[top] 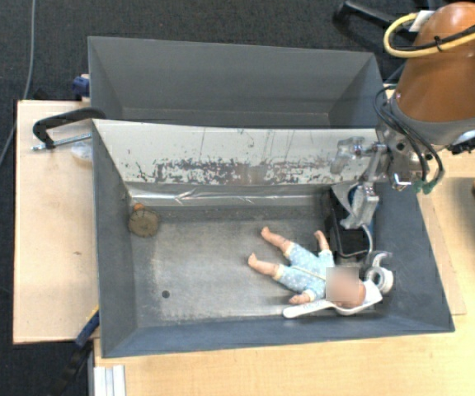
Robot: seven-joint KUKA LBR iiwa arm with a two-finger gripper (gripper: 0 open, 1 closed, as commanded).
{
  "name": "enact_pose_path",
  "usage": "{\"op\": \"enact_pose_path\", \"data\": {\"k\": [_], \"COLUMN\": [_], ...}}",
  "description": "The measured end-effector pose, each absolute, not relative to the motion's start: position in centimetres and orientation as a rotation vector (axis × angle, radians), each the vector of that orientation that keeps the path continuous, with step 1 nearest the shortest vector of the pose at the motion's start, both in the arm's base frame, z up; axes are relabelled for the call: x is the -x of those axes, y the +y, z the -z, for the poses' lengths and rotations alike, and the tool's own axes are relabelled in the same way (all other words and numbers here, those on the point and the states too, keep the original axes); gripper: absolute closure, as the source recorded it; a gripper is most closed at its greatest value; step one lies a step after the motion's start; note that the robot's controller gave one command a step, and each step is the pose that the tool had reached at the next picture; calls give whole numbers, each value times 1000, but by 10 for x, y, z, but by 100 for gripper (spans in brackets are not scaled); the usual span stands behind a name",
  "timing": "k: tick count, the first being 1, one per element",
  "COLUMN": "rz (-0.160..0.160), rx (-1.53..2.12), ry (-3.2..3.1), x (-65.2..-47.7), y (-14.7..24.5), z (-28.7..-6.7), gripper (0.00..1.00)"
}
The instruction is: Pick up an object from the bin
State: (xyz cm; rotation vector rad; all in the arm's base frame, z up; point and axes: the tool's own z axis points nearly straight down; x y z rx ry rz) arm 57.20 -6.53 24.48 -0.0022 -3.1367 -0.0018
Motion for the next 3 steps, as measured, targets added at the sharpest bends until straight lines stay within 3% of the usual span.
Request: {"op": "enact_pose_path", "data": {"k": [1, 2, 3], "rz": [0, 2, 2], "rx": [0, 172, 127], "ry": [-3146, -3141, -3141], "x": [-573, -561, -525], "y": [-65, -67, -78], "z": [-250, -198, -159], "gripper": [0, 0, 0]}}
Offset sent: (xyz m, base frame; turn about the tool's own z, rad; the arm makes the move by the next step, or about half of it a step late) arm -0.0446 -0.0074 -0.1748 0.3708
